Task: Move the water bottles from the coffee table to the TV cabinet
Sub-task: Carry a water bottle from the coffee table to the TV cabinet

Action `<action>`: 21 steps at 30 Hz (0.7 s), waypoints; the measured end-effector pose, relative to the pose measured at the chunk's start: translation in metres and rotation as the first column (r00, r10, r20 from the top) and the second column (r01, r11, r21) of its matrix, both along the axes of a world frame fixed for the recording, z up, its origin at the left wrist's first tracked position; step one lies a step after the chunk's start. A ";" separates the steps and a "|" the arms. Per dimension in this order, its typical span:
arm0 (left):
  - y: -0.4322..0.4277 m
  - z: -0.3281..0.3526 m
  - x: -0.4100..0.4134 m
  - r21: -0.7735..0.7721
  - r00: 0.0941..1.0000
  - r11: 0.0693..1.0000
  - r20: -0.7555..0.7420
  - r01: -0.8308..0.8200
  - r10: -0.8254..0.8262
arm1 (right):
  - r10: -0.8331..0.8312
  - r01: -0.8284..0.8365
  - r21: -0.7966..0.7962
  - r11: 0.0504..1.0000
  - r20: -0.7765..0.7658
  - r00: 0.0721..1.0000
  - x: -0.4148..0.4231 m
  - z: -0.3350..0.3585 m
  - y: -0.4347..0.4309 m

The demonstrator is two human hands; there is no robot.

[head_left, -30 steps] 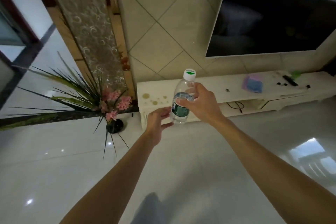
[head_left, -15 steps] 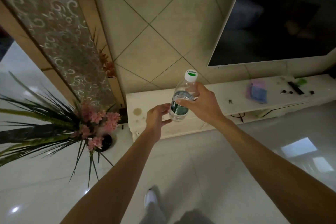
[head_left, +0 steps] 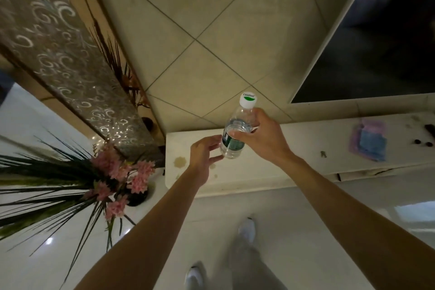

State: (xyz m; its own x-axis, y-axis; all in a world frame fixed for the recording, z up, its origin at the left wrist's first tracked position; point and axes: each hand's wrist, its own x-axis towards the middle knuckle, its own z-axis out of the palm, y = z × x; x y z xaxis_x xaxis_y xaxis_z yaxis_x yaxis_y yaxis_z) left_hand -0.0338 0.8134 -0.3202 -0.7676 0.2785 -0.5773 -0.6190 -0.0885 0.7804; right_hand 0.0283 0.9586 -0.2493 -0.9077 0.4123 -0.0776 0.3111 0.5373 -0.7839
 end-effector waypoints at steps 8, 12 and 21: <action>0.071 -0.027 -0.061 -0.069 0.996 0.995 0.045 -0.068 0.071 | 0.082 -0.078 -0.073 0.994 0.043 0.996 -0.078 -0.040 0.079; 0.091 -0.057 -0.089 -0.102 0.995 0.994 0.088 -0.027 0.036 | 0.092 -0.086 -0.070 0.994 0.083 0.992 -0.108 -0.079 0.098; 0.126 -0.191 -0.163 -0.100 0.981 0.995 0.195 0.024 -0.004 | 0.026 -0.005 -0.126 0.992 0.167 0.986 -0.169 -0.234 0.119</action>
State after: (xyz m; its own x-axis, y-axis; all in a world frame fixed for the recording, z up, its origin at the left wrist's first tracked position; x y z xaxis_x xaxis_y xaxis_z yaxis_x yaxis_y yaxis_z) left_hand -0.1970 0.9399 -0.5107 -0.6341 0.2207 -0.7411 -0.7606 -0.0055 0.6492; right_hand -0.1406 1.0776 -0.4838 -0.8836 0.3759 -0.2792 0.4363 0.4442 -0.7825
